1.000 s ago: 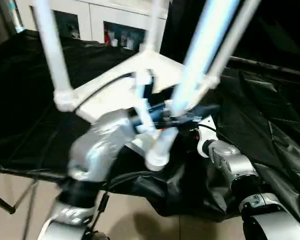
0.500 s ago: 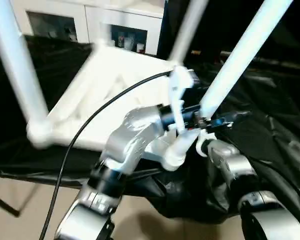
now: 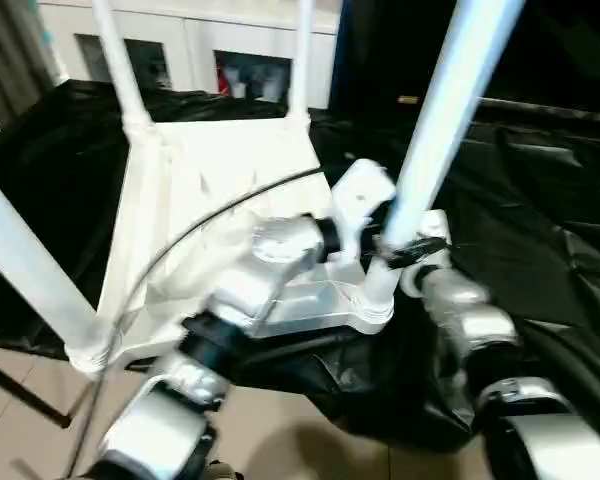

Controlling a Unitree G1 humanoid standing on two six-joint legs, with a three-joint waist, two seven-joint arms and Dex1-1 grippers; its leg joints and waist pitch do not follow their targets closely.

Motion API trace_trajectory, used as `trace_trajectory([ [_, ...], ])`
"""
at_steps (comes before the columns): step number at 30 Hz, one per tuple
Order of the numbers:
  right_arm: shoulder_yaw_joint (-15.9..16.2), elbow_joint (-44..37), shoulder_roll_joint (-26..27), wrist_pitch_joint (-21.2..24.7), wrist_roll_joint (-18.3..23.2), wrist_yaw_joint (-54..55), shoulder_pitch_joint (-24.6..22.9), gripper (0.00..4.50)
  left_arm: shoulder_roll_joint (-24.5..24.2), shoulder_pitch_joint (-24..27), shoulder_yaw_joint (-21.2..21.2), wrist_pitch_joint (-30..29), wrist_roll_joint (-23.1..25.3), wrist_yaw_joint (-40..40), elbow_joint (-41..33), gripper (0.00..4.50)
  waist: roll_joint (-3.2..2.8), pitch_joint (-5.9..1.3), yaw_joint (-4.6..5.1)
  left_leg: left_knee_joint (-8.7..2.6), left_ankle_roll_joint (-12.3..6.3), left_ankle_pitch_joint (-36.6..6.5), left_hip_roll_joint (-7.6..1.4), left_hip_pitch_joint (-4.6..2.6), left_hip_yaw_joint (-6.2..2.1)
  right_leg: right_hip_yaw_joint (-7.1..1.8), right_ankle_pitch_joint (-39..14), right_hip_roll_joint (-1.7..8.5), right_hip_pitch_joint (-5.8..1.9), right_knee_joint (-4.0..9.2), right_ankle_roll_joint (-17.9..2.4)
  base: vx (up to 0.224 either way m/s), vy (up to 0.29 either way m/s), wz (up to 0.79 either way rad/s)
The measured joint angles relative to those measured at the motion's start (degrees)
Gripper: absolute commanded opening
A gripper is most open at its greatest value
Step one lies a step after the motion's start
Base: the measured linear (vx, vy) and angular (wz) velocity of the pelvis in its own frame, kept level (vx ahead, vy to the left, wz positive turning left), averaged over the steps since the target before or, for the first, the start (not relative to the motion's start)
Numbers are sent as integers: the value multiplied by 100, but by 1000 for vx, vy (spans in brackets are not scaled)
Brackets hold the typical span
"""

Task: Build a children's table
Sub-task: Rotate table base

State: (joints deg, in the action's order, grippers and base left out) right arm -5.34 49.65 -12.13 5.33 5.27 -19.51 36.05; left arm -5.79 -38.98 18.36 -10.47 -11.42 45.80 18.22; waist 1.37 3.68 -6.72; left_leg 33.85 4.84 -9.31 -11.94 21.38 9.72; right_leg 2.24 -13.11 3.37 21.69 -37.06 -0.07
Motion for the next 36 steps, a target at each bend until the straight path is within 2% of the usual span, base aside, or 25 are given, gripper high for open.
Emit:
trace_trajectory([
  [4,16,-575,-500,-97,10,-503,-415,445,-737,716,93,-283,-127,628,-686,450,-1,-1,-30,0,-1,0,-1,21,1,2,-2,0,22,1,-3,0,0,0],
  [7,12,-1297,-861,-20,77,-843,-878,445,-1236,1214,216,-458,-229,1024,-1245,450,-9,1,-76,4,-3,1,0,33,1,2,-2,1,28,4,-3,0,0,0],
  [11,15,-2129,-1087,134,132,-1131,-1276,445,-1415,1487,227,-546,-240,1141,-1564,450,-52,4,-125,8,-4,-1,1,31,2,1,4,4,27,2,0,0,0,0],
  [13,33,-2558,-1122,213,162,-1248,-1480,445,-1437,1552,224,-526,-181,1082,-1625,450,-98,-11,-135,5,-4,-1,2,19,1,-1,6,4,20,2,1,0,0,0],
  [16,37,-3636,-1259,587,388,-1446,-2193,445,-1412,1775,-30,-325,17,571,-1620,450,-175,-22,-146,-8,-3,-1,3,12,0,-1,6,3,14,3,4,0,0,0],
  [19,31,-4360,-1366,918,573,-1494,-2788,445,-1436,1946,-468,-303,37,107,-1630,450,-215,-31,-130,-16,-3,-1,3,10,-1,0,5,1,17,3,5,0,0,0],
  [22,30,-4839,-1480,1058,609,-1588,-3183,445,-1762,2135,-402,-532,-33,370,-1898,450,-254,-53,-76,-19,-3,-1,5,1,0,-7,1,1,15,6,13,0,0,0],
  [25,21,-5023,-1526,1210,624,-1612,-3285,445,-1934,2152,-146,-673,-20,770,-1921,450,-279,-52,6,-20,-3,-1,7,2,0,-8,-16,1,18,7,42,0,0,0],
  [29,56,-5496,-1668,1513,755,-1801,-3419,445,-1964,1975,191,-793,-11,1202,-1822,450,-299,-55,33,-26,-3,-1,8,1,0,-8,-18,1,17,6,46,0,0,0],
  [34,270,-5883,-2057,1717,890,-2329,-3448,445,-1780,1449,226,-811,362,960,-921,450,-299,-60,76,-23,-3,-1,7,0,-1,-7,-18,1,15,5,47,0,0,0],
  [36,359,-5884,-2098,1768,890,-2448,-3448,450,-1739,1345,230,-819,393,952,-688,421,-299,-60,99,-21,-3,-1,7,7,-1,-7,-18,1,19,8,47,0,0,0],
])
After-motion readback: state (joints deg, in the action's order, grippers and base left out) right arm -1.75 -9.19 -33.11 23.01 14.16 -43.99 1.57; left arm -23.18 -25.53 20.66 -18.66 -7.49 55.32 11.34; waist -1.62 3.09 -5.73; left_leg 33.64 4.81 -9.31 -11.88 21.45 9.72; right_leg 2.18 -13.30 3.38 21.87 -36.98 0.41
